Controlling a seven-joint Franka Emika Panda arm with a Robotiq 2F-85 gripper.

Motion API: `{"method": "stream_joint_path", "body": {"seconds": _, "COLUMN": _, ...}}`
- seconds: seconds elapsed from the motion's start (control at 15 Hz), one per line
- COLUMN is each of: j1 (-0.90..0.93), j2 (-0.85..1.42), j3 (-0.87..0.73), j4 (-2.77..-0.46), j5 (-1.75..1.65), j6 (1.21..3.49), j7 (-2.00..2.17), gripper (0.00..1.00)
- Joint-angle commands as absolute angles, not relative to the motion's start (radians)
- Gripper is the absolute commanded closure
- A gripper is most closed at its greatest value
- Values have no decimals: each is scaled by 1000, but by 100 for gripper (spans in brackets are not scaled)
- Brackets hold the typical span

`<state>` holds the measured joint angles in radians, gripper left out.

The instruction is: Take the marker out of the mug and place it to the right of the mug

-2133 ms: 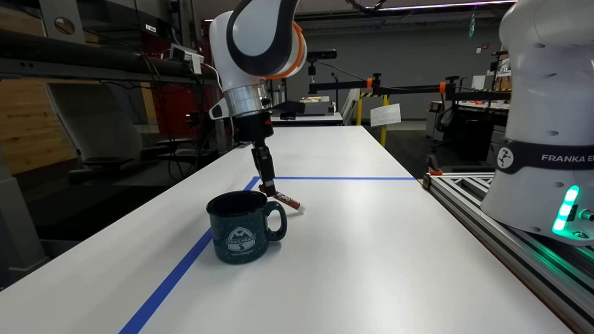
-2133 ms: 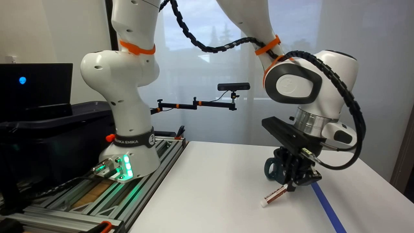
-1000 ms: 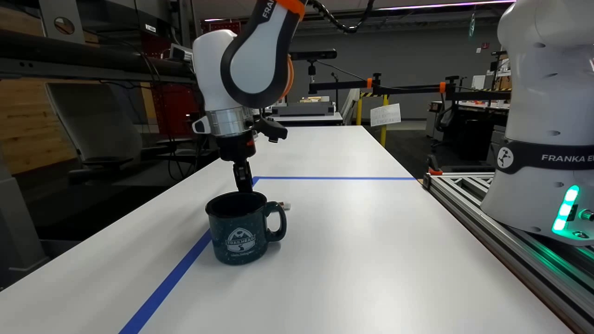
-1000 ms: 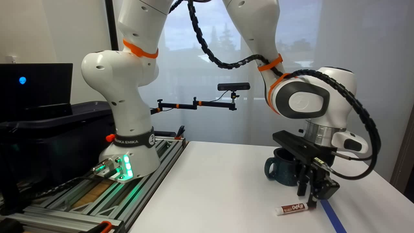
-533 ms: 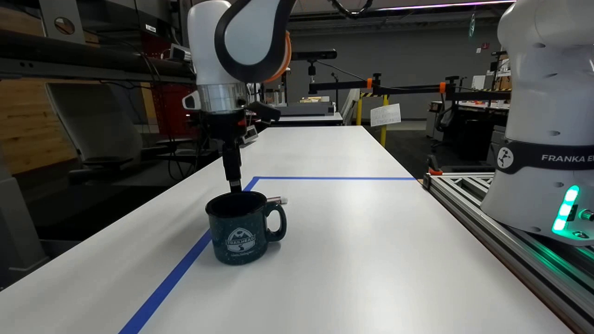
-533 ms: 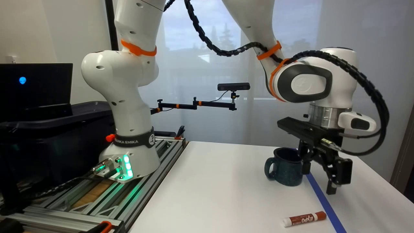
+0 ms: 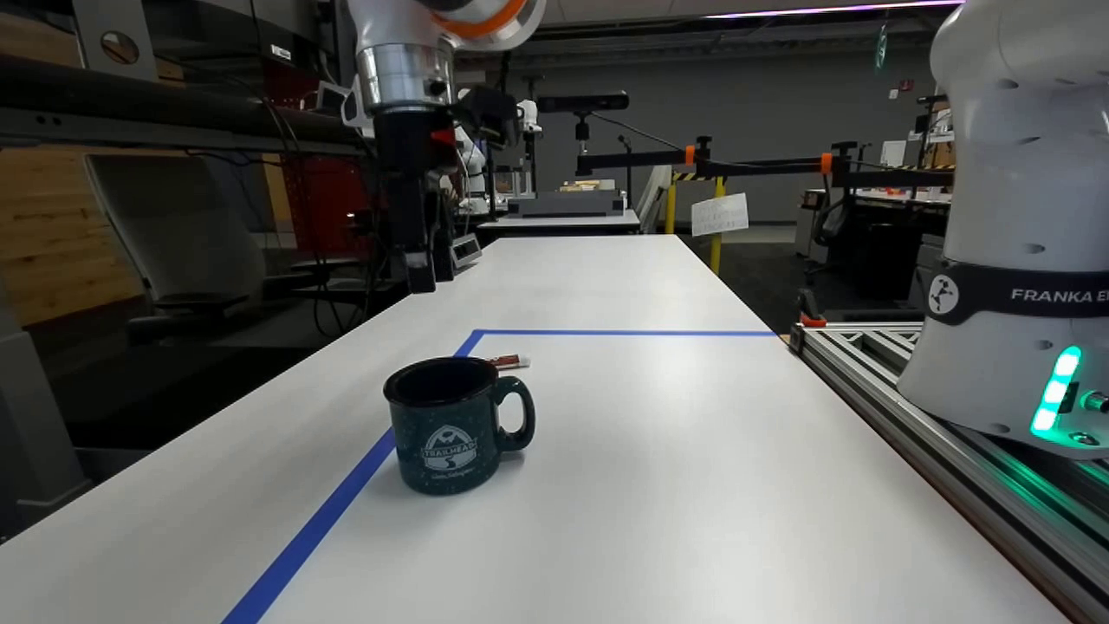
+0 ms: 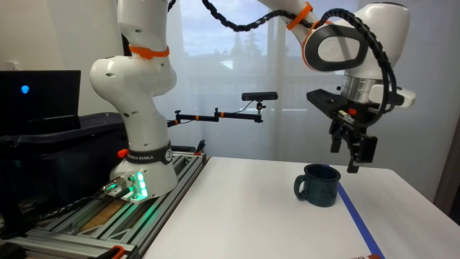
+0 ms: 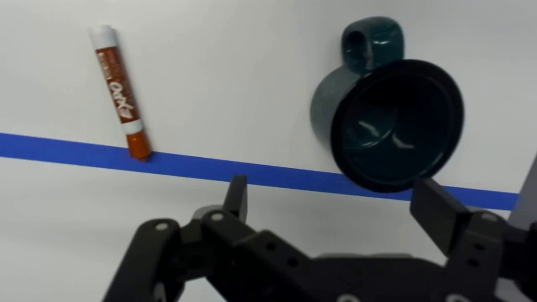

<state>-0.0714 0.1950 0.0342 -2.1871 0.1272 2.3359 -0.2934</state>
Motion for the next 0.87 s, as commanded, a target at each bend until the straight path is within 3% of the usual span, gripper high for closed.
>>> {"method": "stream_joint_path", "body": {"seconds": 0.0, "j1": -65, "j2": 173, "j3": 26, "j4": -2186, "j5": 159, "j6": 2299, "j7": -283, "gripper": 0}}
{"method": "stream_joint_path", "body": {"seconds": 0.8, "j1": -64, "j2": 130, "j3": 19, "j4": -2201, "j5": 185, "j6": 2253, "j7": -255, "gripper": 0}}
